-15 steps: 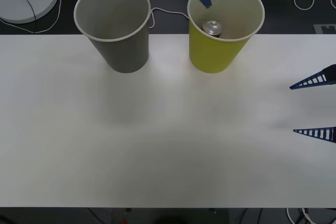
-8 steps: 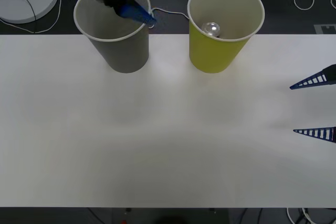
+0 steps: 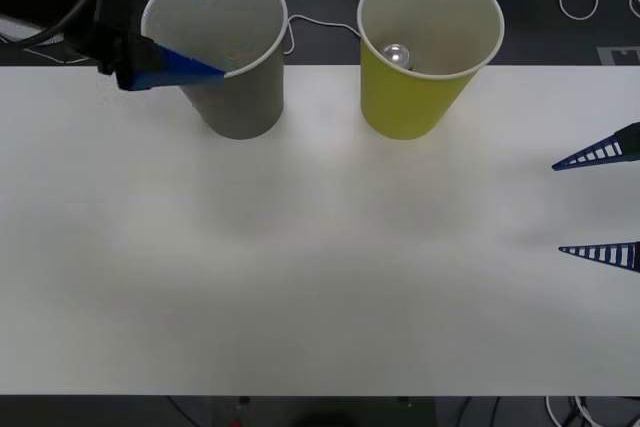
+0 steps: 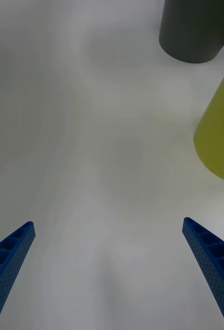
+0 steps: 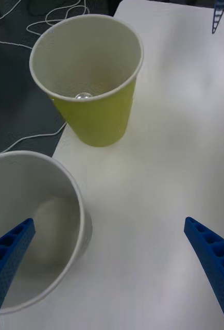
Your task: Put the can into the green bin and the plastic bottle into the gray bin
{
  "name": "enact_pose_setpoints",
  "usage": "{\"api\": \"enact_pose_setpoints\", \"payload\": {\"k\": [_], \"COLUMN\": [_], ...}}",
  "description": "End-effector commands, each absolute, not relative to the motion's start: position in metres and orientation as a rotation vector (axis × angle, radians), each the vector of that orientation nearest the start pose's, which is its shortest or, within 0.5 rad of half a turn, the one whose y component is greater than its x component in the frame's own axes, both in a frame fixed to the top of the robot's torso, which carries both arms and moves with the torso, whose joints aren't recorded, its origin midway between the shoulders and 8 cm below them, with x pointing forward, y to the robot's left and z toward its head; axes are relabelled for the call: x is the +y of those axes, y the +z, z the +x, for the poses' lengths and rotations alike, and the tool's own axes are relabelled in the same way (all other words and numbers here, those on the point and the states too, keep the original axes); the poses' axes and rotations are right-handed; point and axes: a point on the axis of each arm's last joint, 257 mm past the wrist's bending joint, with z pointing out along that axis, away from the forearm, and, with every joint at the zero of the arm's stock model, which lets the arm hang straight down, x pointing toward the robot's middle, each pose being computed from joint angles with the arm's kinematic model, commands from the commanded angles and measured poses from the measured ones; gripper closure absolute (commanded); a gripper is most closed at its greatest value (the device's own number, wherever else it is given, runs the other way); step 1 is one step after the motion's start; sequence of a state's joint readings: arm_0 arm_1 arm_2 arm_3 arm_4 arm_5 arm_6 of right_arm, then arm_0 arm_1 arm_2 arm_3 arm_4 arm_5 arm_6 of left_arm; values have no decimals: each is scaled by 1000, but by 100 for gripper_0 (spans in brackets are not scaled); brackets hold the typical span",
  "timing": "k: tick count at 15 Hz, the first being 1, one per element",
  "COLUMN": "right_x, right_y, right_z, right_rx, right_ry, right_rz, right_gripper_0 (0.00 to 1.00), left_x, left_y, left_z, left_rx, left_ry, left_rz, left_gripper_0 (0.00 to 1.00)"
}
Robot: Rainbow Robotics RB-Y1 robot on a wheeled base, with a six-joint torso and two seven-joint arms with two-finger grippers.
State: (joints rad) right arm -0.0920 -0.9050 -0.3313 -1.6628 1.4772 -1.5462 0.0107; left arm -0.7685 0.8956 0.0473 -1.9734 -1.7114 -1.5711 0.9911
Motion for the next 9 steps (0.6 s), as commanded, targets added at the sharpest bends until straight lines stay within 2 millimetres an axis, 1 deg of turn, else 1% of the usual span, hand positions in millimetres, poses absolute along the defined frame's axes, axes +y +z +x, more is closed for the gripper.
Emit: {"api": "enact_pose_setpoints", "payload": {"k": [1, 5, 9], "right_x": [-321, -321, -321], "right_y": [-163, -163, -163], "right_z": [386, 386, 386], "right_rx": [1567, 1567, 1567], "right_ry": [253, 253, 253], "right_rz": [-1665, -1665, -1665], "right_gripper_0": [0, 0, 0], "left_x": [179, 212, 231], "left_y": [7, -31, -60], "left_z": [441, 425, 402], "left_rx": [1657, 1609, 1564], "left_ry": [-105, -45, -107], "left_rz": [1547, 1691, 1752], "left_gripper_0": [0, 0, 0]}}
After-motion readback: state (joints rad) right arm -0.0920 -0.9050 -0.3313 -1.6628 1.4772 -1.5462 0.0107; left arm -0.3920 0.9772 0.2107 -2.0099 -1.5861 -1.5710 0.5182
